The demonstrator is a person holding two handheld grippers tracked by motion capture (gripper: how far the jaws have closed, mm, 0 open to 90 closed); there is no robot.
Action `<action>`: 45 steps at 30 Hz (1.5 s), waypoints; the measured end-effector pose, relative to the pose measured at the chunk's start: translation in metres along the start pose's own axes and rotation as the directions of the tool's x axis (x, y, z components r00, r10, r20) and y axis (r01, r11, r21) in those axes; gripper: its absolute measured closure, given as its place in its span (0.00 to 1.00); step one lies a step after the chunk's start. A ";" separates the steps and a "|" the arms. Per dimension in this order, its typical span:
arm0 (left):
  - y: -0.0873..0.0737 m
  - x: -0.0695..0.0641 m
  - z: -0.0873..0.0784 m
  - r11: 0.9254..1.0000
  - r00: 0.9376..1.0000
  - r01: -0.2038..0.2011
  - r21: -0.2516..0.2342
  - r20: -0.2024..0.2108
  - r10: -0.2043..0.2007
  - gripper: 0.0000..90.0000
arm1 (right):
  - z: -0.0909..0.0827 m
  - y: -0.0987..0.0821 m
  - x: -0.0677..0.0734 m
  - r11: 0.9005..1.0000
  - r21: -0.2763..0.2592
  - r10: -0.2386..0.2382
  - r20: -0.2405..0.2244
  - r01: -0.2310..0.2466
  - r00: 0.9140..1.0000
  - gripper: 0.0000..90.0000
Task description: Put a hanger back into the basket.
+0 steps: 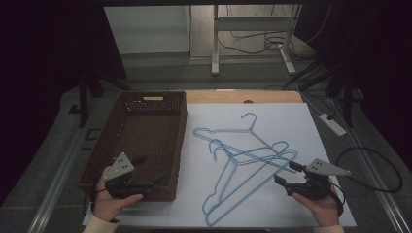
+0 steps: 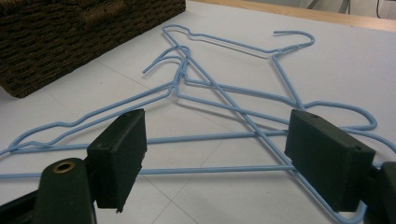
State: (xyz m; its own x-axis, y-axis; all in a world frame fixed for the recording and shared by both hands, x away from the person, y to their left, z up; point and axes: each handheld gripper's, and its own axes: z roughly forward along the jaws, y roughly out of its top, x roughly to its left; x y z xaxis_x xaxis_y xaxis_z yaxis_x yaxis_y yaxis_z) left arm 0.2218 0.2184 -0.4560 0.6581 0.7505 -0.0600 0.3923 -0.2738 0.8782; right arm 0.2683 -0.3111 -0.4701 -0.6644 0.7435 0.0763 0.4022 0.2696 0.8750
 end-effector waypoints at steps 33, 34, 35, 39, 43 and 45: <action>0.002 -0.003 0.003 1.000 1.000 0.000 0.000 0.020 0.000 0.17 | 0.004 0.011 0.008 0.999 0.031 -0.018 -0.014 0.019 1.000 0.25; 0.002 -0.003 0.003 1.000 1.000 -0.001 -0.001 0.020 0.001 0.17 | 0.005 0.013 0.009 0.999 0.035 -0.022 -0.017 0.023 1.000 0.25; 0.002 -0.002 0.003 1.000 1.000 -0.001 -0.003 0.021 0.001 0.17 | 0.007 0.015 0.010 0.999 0.040 -0.025 -0.019 0.026 0.999 0.26; 0.002 0.000 0.002 1.000 1.000 0.004 -0.006 0.024 -0.003 0.18 | 0.014 0.022 0.010 0.999 0.051 -0.014 -0.022 0.015 1.000 0.27; 0.001 -0.003 0.004 1.000 1.000 -0.008 0.000 0.024 0.008 0.18 | 0.022 0.032 0.014 0.997 0.072 -0.028 -0.026 0.030 0.999 0.27; 0.001 -0.004 0.004 1.000 1.000 -0.006 0.002 0.027 0.006 0.18 | 0.030 0.040 0.017 0.994 0.098 -0.035 -0.025 0.037 0.999 0.27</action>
State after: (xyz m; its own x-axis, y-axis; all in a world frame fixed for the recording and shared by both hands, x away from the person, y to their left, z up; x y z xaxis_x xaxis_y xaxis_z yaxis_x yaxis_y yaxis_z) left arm 0.2226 0.2128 -0.4566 0.6775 0.7325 -0.0671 0.3893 -0.2797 0.8776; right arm 0.2918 -0.2688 -0.4478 -0.6936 0.7180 0.0581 0.4373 0.3556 0.8260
